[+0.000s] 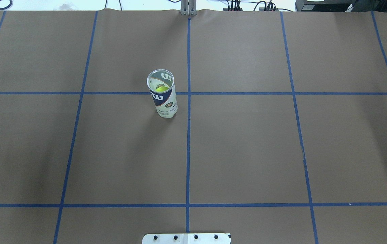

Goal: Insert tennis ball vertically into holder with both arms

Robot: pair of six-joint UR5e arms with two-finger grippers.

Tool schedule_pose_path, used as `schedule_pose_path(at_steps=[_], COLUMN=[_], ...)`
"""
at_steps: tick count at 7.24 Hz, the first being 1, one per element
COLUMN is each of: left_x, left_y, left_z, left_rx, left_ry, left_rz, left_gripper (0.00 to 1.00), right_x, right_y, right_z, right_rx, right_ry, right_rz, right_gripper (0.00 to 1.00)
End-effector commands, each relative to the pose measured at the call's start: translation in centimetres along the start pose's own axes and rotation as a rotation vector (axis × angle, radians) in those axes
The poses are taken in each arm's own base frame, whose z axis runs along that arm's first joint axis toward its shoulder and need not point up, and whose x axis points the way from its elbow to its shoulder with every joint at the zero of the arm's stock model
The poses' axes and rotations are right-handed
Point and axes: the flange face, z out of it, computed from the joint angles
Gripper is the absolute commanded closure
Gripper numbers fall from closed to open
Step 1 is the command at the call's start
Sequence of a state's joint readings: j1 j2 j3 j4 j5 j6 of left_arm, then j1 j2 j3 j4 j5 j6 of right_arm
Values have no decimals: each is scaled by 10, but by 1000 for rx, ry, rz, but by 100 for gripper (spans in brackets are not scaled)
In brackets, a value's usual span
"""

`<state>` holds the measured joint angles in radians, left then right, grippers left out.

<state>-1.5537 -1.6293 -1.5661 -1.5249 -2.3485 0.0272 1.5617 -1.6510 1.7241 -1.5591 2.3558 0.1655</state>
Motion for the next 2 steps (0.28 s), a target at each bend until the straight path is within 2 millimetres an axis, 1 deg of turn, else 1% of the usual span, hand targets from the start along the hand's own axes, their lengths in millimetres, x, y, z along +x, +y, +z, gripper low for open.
schedule_pose_path(at_steps=[1,2], left_x=[1,1], left_y=[-1,-1], left_z=[0,-1], left_rx=[0,1], left_ry=[-2,-2], left_rz=[2,3], left_gripper=[0,0], right_x=[0,1], right_y=[0,0], right_z=[1,1], right_rx=[0,-1], right_ry=[-2,-3], right_rz=[1,2], right_gripper=[0,0])
